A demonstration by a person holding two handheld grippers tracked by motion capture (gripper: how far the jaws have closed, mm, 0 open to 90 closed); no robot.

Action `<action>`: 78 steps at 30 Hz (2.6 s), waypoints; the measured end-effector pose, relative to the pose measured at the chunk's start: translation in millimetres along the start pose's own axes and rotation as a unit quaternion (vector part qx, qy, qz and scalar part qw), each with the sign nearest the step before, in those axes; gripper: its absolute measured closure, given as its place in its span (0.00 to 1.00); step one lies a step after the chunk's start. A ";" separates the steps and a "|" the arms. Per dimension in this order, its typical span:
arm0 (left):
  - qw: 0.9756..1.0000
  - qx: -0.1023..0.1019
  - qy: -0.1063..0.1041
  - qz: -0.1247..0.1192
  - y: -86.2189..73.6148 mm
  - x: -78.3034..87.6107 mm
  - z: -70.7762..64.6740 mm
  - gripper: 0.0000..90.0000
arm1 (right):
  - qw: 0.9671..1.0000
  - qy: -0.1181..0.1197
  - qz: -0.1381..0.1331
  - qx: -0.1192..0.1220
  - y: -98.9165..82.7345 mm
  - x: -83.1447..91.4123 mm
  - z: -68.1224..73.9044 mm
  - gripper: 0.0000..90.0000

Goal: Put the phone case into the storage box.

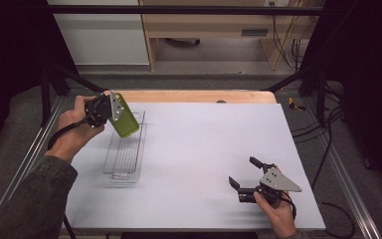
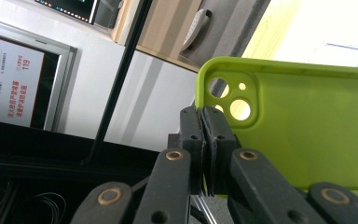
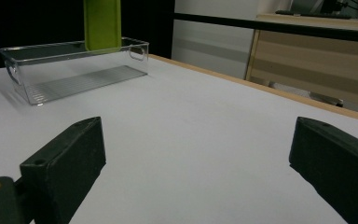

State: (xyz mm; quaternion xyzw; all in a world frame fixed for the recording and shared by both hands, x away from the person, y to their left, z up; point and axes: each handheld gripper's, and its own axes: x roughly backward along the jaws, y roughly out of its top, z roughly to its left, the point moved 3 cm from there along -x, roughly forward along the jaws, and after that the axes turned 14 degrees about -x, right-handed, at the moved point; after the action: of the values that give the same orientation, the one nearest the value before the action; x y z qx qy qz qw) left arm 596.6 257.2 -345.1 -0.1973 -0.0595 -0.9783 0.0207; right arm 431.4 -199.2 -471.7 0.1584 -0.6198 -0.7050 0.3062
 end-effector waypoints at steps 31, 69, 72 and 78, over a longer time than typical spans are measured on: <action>0.999 -0.052 0.010 -0.007 10.0 -22.7 -7.8 0.97 | 1.000 0.001 -0.003 0.004 1.4 1.2 1.9 0.04; 0.995 -0.100 0.028 -0.010 16.4 -49.9 -12.8 0.97 | 1.000 -0.004 0.004 0.009 -0.2 -1.9 0.0 0.04; 0.994 -0.108 0.030 -0.012 18.2 -50.4 -14.7 0.97 | 1.000 -0.004 0.004 0.009 -0.3 -2.2 0.2 0.04; 0.993 -0.109 0.029 -0.020 20.0 -50.7 -16.3 0.97 | 1.000 -0.007 0.001 0.007 0.5 -1.1 -0.9 0.04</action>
State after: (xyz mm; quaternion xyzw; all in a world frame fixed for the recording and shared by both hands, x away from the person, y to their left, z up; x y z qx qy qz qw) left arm 638.3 236.2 -377.5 -0.1684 0.0439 -0.9846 -0.0186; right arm 432.9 -199.2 -471.6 0.1548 -0.6273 -0.7013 0.3010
